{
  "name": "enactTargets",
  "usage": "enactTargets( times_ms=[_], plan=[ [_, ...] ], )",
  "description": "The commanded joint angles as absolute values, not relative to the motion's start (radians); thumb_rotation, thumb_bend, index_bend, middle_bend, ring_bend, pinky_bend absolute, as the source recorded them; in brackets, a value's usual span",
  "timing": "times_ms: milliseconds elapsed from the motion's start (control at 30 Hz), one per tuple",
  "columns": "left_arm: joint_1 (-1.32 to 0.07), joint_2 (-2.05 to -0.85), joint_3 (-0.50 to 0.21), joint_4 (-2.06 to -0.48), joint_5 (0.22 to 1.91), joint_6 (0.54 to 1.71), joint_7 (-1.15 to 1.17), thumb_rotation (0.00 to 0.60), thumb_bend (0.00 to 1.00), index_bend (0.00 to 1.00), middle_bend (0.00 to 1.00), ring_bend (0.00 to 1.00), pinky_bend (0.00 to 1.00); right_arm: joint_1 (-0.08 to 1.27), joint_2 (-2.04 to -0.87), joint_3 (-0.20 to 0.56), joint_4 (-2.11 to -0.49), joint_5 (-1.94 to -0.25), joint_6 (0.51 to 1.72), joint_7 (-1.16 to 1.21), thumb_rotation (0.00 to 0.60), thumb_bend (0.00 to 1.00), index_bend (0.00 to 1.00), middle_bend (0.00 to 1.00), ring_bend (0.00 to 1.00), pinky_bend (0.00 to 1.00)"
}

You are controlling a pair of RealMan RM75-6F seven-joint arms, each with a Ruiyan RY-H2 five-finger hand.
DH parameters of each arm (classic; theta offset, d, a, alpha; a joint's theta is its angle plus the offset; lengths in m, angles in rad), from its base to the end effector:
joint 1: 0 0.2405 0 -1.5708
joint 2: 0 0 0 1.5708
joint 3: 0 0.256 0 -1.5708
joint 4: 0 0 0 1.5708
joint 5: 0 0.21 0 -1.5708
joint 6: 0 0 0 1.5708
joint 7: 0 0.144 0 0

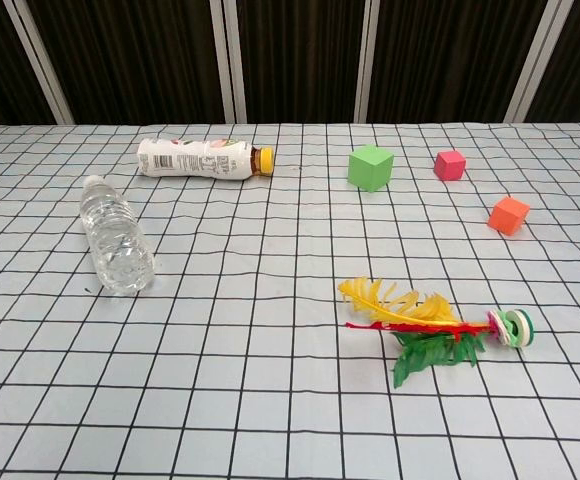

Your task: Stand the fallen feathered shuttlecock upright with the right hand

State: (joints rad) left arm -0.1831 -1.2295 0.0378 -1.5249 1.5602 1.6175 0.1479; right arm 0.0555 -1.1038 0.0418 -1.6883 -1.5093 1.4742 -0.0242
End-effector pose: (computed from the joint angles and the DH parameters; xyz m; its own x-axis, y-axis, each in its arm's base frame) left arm -0.2910 0.1923 0.1335 0.5004 -0.1003 0.8600 0.8475 -0.1467 -0.5102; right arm -0.3018 -0.1693 0.1539 0.3619 -0.0362 0.9315 -0.9321 0.0035 0.3622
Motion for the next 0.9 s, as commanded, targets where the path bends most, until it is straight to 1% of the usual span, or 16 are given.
enactTargets(
  times_ms=[33, 333, 467, 500, 533, 633, 700, 767, 833, 900],
  plan=[
    [-0.181, -1.229, 0.035, -1.526, 1.560, 1.614, 0.150, 0.600, 0.00, 0.00, 0.00, 0.00, 0.00, 0.056, -1.104, 0.040, -1.688, -1.512, 1.473, -0.024, 0.600, 0.42, 0.00, 0.00, 0.00, 0.00],
    [-0.173, -1.227, 0.024, -1.529, 1.563, 1.606, 0.148, 0.600, 0.00, 0.00, 0.00, 0.00, 0.00, 0.065, -1.110, 0.039, -1.700, -1.519, 1.461, -0.026, 0.600, 0.42, 0.00, 0.00, 0.00, 0.00],
    [-0.172, -1.227, 0.018, -1.531, 1.565, 1.603, 0.140, 0.600, 0.00, 0.00, 0.00, 0.00, 0.00, 0.094, -1.120, 0.046, -1.727, -1.543, 1.438, -0.028, 0.600, 0.42, 0.00, 0.00, 0.00, 0.00],
    [-0.172, -1.227, 0.018, -1.532, 1.565, 1.601, 0.140, 0.600, 0.00, 0.00, 0.00, 0.00, 0.00, 0.106, -1.123, 0.048, -1.740, -1.553, 1.427, -0.021, 0.600, 0.42, 0.02, 0.00, 0.00, 0.00],
    [-0.172, -1.227, 0.017, -1.532, 1.566, 1.598, 0.139, 0.600, 0.00, 0.00, 0.00, 0.00, 0.00, 0.116, -1.125, 0.050, -1.752, -1.560, 1.416, -0.013, 0.600, 0.42, 0.03, 0.00, 0.00, 0.00],
    [-0.170, -1.227, 0.013, -1.533, 1.564, 1.593, 0.138, 0.600, 0.00, 0.00, 0.00, 0.00, 0.00, 0.157, -1.142, 0.062, -1.792, -1.581, 1.378, 0.008, 0.600, 0.42, 0.17, 0.01, 0.00, 0.00],
    [-0.169, -1.226, 0.010, -1.535, 1.563, 1.590, 0.135, 0.600, 0.00, 0.00, 0.00, 0.00, 0.00, 0.188, -1.164, 0.072, -1.814, -1.598, 1.350, 0.005, 0.600, 0.42, 0.28, 0.06, 0.00, 0.00],
    [-0.169, -1.227, 0.008, -1.536, 1.563, 1.588, 0.134, 0.600, 0.00, 0.00, 0.00, 0.00, 0.00, 0.222, -1.195, 0.082, -1.827, -1.607, 1.316, -0.015, 0.600, 0.42, 0.35, 0.12, 0.00, 0.00],
    [-0.169, -1.227, 0.007, -1.537, 1.565, 1.584, 0.134, 0.600, 0.00, 0.00, 0.00, 0.00, 0.00, 0.260, -1.239, 0.093, -1.839, -1.603, 1.271, -0.052, 0.600, 0.42, 0.39, 0.15, 0.00, 0.00],
    [-0.169, -1.227, 0.005, -1.538, 1.566, 1.580, 0.135, 0.600, 0.00, 0.00, 0.00, 0.00, 0.00, 0.287, -1.282, 0.097, -1.845, -1.592, 1.231, -0.086, 0.600, 0.42, 0.39, 0.15, 0.00, 0.00]
  ],
)
